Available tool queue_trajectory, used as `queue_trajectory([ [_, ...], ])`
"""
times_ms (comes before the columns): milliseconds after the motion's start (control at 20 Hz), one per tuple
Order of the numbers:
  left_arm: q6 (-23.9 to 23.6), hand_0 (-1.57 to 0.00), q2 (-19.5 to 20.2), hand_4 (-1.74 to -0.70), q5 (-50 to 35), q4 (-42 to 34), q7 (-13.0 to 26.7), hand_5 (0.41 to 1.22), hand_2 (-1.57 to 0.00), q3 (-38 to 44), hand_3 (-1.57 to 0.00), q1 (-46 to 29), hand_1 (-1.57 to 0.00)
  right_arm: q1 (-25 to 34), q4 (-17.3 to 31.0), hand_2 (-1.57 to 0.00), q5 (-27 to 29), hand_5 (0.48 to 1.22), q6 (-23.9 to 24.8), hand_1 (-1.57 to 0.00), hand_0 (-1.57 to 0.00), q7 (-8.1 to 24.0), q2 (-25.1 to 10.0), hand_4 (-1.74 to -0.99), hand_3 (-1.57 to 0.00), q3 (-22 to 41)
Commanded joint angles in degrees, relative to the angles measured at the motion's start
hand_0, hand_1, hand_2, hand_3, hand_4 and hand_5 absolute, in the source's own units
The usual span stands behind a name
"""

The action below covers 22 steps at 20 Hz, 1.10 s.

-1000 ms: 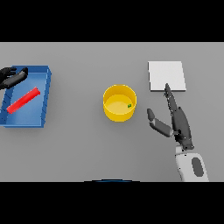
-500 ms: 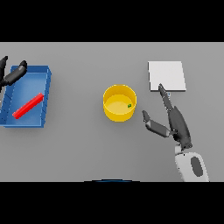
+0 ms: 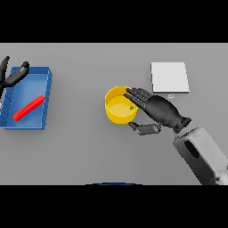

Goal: Pick up the red beaker and tilt it to pour out 1 green nut into yellow bowl. Pick up the yellow bowl and place it on the metallic measuring scale.

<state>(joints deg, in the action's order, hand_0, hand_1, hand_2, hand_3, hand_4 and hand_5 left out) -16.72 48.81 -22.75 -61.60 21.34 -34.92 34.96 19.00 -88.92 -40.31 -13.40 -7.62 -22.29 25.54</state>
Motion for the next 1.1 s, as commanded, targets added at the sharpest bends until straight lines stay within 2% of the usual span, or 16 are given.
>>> queue_trajectory([
  [0, 0.4, 0.0, 0.1, -0.71, -0.2, 0.1, 0.1, 0.672, 0.0, 0.0, 0.0, 0.1, 0.0, 2.0, 1.4, 0.0, -1.7, 0.703, -1.0, 0.0, 0.0, -0.5, -0.8, -1.228, 0.0, 1.4],
  [250, 1.0, 0.0, 0.5, -0.72, -0.9, -0.7, 0.0, 0.684, 0.0, 0.5, 0.0, 0.2, 0.0, 10.3, 8.3, 0.0, -6.4, 0.705, -6.0, 0.0, 0.0, -4.9, -2.2, -1.212, 0.0, 7.3],
  [350, 0.5, 0.0, 0.6, -0.72, -1.0, -1.1, 0.0, 0.688, 0.0, 0.4, 0.0, -0.4, 0.0, 12.6, 10.8, 0.0, -7.8, 0.705, -7.8, 0.0, 0.0, -5.4, -1.9, -1.219, 0.0, 9.4],
  [500, 1.0, 0.0, 0.2, -0.72, -1.3, -0.8, -1.2, 0.687, 0.0, 0.6, 0.0, -0.7, 0.0, 16.4, 16.2, 0.0, -10.0, 0.703, -8.8, 0.0, 0.0, -5.0, -0.4, -1.224, 0.0, 12.0],
  [700, 1.0, 0.0, 0.6, -0.72, -1.9, -0.7, -0.9, 0.688, 0.0, 1.0, 0.0, -1.4, 0.0, 18.7, 19.2, 0.0, -11.7, 0.708, -10.8, 0.0, 0.0, -5.5, 0.4, -1.25, 0.0, 14.5],
  [850, 1.2, 0.0, 0.9, -0.72, -1.8, -0.7, -2.1, 0.682, 0.0, 1.2, 0.0, -1.7, 0.0, 21.2, 22.6, 0.0, -12.8, 0.727, -12.2, 0.0, 0.0, -5.9, 0.8, -1.27, 0.0, 15.8],
  [1050, 1.8, 0.0, 1.1, -0.72, -2.5, -1.1, -2.2, 0.688, 0.0, 1.5, 0.0, -1.6, 0.0, 22.1, 24.5, 0.0, -12.5, 0.753, -14.0, 0.0, 0.0, -3.8, 3.1, -1.297, 0.0, 16.3],
])
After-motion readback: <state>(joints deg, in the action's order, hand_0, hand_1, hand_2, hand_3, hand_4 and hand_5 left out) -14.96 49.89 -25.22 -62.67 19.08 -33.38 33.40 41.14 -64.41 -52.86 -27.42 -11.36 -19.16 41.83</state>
